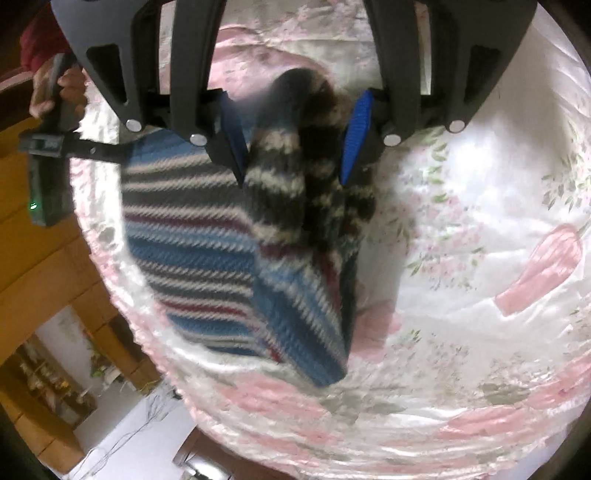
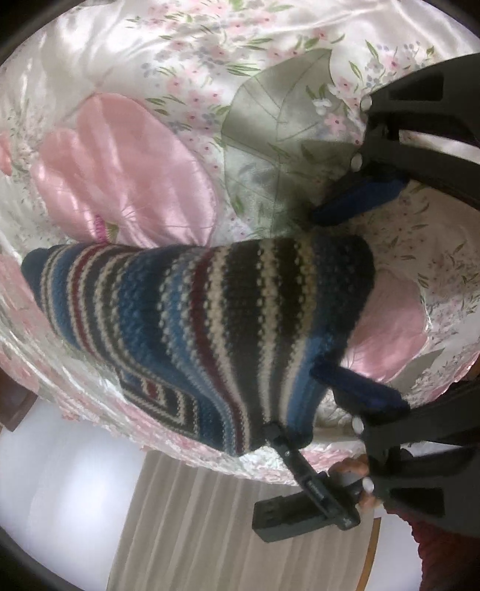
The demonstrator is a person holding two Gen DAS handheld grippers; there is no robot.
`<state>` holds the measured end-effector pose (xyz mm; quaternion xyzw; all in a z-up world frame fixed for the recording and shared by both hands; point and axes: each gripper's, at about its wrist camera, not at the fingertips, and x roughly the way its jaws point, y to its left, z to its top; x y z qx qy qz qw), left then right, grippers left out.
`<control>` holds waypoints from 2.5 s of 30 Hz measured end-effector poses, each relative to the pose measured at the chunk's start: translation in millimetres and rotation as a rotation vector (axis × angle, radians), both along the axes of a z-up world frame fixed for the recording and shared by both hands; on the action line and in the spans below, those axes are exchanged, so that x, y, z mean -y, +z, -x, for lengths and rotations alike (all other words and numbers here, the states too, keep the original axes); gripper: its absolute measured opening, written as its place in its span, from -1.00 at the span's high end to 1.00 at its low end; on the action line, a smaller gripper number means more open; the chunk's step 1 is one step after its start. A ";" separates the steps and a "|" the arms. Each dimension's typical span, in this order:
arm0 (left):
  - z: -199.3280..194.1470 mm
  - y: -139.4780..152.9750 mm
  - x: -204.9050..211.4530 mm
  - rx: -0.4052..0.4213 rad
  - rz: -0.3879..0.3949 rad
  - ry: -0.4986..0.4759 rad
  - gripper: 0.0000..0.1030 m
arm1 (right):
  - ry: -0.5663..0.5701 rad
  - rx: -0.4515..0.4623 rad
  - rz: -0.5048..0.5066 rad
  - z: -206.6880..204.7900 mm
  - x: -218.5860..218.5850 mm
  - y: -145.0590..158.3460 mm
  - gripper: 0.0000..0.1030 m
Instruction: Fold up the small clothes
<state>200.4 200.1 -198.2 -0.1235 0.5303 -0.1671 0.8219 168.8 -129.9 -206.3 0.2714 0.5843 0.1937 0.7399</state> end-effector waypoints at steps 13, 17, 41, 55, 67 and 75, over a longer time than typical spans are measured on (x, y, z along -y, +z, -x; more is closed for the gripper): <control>15.9 11.3 5.1 0.048 -0.054 0.000 0.13 | -0.049 -0.015 -0.203 17.2 19.3 13.2 0.51; 14.9 -1.7 6.0 0.032 -0.075 -0.004 0.01 | -0.033 -0.020 -0.084 21.6 17.5 1.0 0.51; 34.9 -7.8 0.8 0.029 -0.114 0.024 -0.20 | -0.155 0.024 0.030 50.0 10.7 5.0 0.03; 80.7 9.5 -10.9 -0.003 -0.173 0.046 -0.25 | -0.173 0.069 0.282 100.5 -16.4 43.2 -0.31; 122.3 12.6 -21.1 -0.059 -0.171 0.077 -0.29 | -0.160 0.043 0.390 145.6 -39.9 49.7 -0.51; 149.3 65.5 -16.1 0.049 -0.204 0.079 -0.38 | -0.178 0.111 0.475 165.4 -55.4 88.5 -0.93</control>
